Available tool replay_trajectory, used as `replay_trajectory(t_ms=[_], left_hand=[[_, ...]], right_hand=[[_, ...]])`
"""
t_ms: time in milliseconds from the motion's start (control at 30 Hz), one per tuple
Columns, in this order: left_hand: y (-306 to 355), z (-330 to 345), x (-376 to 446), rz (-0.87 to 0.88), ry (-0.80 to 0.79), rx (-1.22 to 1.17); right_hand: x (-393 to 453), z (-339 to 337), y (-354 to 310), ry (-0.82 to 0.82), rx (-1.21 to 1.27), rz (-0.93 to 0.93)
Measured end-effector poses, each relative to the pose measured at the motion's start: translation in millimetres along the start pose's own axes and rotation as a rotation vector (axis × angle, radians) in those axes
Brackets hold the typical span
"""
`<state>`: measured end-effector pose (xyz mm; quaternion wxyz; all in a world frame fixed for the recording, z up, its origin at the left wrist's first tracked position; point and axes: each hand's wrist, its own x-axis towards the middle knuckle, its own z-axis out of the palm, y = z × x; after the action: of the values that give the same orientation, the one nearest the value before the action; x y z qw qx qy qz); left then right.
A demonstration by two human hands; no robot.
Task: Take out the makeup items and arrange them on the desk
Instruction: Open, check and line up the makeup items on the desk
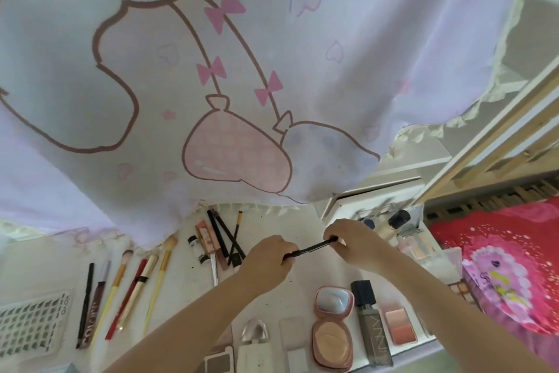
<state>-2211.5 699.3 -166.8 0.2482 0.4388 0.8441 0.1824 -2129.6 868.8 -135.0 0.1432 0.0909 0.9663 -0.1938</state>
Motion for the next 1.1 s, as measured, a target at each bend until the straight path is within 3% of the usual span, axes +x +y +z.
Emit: replay_trajectory(t_ms=[167, 367, 567, 867, 1100], left_hand=[[-22.4, -8.2, -3.8, -0.194, -0.007, 0.099], [-80.9, -19.6, -52.1, -0.532, 0.100, -0.041], [-126.6, -18.7, -89.0, -0.788, 0.090, -0.140], [-160.7, 0.6, -92.6, -0.868, 0.008, -0.078], [-168.1, 11.4, -94.6, -0.862, 0.047, -0.053]], right_hand=[[38.4, 8.6, -21.7, -0.101, -0.200, -0.180], [100.0, 39.5, -96.3, -0.095, -0.378, -0.463], [144.5, 78.8, -164.1, -0.124, -0.443, -0.563], [180.7, 114.1, -202.4, -0.276, -0.506, -0.585], [197.1, 134.5, -193.1, -0.262, -0.441, -0.557]])
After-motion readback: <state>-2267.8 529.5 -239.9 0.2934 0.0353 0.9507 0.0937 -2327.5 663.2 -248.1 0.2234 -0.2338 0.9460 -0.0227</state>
